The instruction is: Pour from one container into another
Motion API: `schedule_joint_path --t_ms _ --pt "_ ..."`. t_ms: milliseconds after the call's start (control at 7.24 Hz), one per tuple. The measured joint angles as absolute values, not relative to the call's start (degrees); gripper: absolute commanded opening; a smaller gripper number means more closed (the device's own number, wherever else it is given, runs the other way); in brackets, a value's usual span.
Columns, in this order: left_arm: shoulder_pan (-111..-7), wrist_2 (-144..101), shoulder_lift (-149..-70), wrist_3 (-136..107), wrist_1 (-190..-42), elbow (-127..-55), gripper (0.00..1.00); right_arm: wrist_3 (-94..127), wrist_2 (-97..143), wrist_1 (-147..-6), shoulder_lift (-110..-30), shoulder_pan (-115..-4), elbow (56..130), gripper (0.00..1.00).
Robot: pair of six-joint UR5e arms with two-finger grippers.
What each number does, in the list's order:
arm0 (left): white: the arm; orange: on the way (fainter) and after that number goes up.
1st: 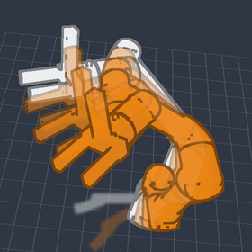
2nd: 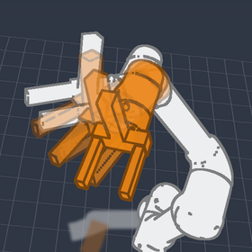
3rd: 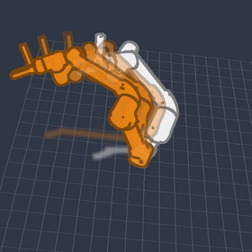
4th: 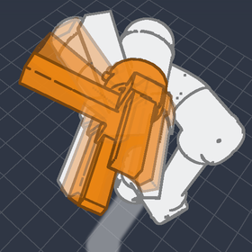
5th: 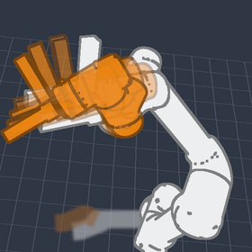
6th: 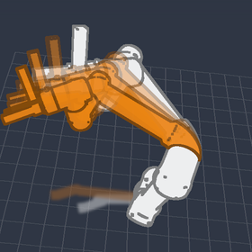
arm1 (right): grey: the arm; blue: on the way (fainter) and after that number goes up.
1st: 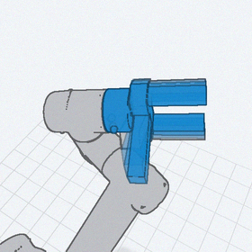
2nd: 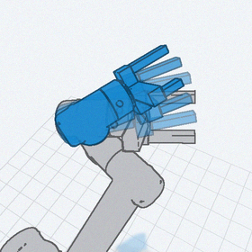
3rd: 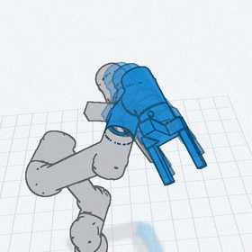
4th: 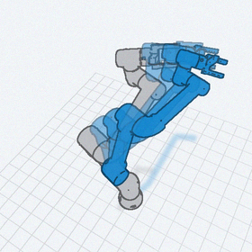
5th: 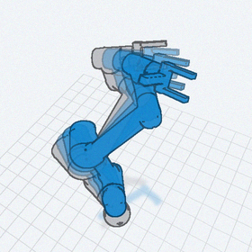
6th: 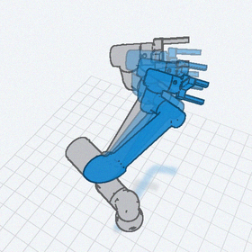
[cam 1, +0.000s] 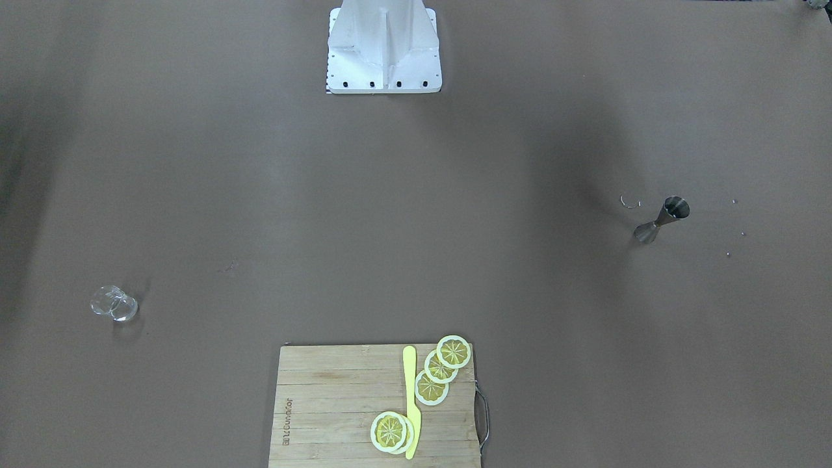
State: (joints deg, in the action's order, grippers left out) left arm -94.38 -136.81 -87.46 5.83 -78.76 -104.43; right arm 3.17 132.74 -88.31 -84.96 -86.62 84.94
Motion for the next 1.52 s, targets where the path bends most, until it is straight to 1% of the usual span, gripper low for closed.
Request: schedule_joint_path --t_ms 138,414,967,1519 --pt "-96.77 -137.36 -83.03 8.63 -80.99 -104.26 0.98 4.34 133.43 -88.05 -86.25 -86.7 85.37 1.0" --pt "-99.12 -137.23 -80.06 10.59 -82.15 -103.98 0.98 4.74 134.59 -87.91 -87.15 -86.74 85.49 1.0" --pt "-99.54 -137.03 -80.62 10.65 -82.64 -104.54 0.98 4.83 137.39 -87.95 -86.97 -86.67 89.41 1.0" --pt "-99.43 -136.78 -81.66 10.48 -82.56 -104.63 0.98 5.16 136.66 -87.9 -87.23 -86.68 90.89 1.0"
